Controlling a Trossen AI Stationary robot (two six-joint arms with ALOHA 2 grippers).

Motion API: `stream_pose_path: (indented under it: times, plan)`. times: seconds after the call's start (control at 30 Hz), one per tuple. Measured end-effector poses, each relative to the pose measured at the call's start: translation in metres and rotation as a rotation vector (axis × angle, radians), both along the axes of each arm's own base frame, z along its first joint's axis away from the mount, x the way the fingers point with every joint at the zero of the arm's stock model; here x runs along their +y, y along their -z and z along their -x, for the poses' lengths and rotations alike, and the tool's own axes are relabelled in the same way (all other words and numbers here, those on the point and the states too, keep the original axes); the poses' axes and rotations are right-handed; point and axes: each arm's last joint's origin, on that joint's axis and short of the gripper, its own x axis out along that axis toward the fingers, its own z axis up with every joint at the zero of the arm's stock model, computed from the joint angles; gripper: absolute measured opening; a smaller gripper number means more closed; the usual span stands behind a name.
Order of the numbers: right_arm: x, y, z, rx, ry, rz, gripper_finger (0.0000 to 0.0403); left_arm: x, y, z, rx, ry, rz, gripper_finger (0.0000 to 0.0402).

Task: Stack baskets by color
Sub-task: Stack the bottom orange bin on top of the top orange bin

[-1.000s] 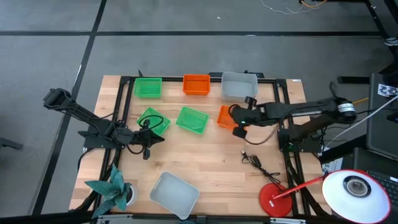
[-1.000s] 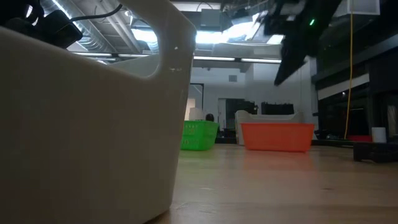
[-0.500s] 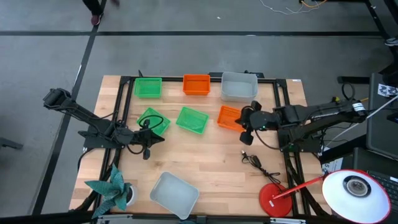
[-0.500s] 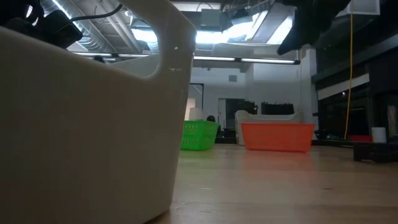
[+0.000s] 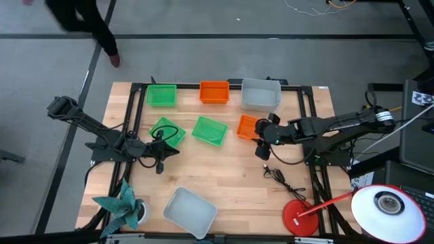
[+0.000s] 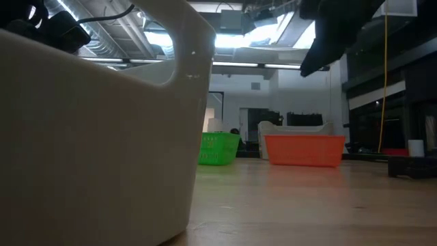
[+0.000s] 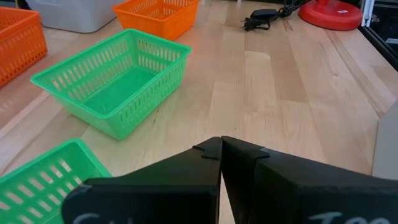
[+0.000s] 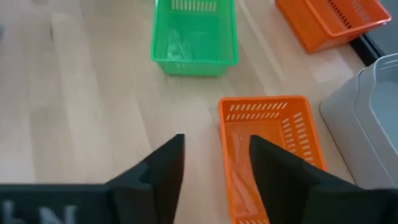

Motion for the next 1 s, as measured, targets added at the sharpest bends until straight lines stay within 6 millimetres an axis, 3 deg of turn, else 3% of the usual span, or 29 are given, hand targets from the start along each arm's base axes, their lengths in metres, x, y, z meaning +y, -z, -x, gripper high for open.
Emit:
stream_pose_path:
  times: [0.13,0.53,1.0]
  plan:
    - [0.001,0.011,-0.009,0.043,0.006,0.004,0.0206,0.000,0.000,0.000,0.000,0.000,0.000,0.0000]
    - [-0.012,0.061,-0.032,0.280,0.064,0.003,0.0209,0.000,0.000,0.000,0.000,0.000,0.000,0.0000]
    - [-0.034,0.095,-0.043,0.433,0.099,-0.006,0.0209,0.000,0.001,0.000,0.014,0.000,-0.006,0.0000]
